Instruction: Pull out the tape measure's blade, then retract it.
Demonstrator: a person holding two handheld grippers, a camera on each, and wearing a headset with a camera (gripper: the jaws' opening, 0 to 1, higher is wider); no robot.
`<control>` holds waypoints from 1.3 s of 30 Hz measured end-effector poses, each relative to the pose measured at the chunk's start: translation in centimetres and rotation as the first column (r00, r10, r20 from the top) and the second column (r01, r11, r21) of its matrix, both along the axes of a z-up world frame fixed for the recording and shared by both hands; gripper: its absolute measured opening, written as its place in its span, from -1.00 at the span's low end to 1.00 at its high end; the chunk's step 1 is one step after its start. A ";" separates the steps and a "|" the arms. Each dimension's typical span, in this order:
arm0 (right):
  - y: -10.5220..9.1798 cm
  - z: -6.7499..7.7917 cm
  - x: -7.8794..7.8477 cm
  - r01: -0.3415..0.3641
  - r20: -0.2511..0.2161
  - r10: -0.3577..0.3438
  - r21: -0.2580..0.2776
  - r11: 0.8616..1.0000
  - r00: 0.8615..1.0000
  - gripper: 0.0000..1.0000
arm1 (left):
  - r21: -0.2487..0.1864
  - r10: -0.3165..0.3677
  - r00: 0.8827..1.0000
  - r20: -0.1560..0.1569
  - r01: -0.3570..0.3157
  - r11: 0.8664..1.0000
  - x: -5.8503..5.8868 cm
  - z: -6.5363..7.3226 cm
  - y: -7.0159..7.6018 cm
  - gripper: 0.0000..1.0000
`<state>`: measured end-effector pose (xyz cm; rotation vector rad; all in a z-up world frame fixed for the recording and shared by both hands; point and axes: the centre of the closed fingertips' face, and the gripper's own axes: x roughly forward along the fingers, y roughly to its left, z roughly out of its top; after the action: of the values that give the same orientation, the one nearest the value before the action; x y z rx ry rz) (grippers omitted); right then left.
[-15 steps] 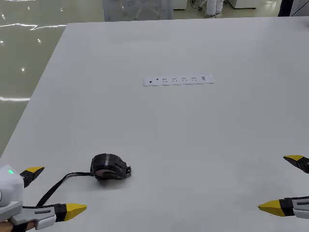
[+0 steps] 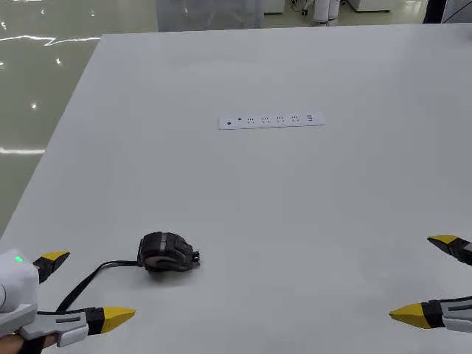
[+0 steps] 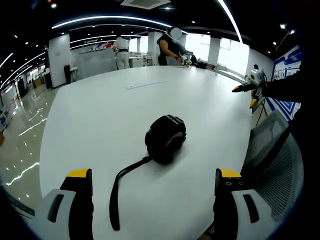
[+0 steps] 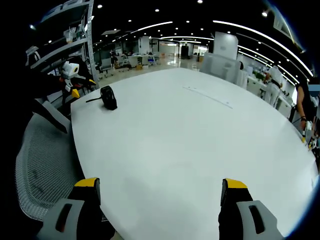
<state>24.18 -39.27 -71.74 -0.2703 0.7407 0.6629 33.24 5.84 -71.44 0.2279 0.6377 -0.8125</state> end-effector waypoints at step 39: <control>3.3 1.0 1.7 -0.076 -0.010 0.076 -0.011 0.997 0.997 0.98 | 0.019 -0.071 0.997 -0.015 0.072 0.997 0.7 -0.8 -0.6 0.99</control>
<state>25.92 -35.99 -70.73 -0.3070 0.7460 0.7328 33.91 5.24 -72.22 0.2640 0.6543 -0.8775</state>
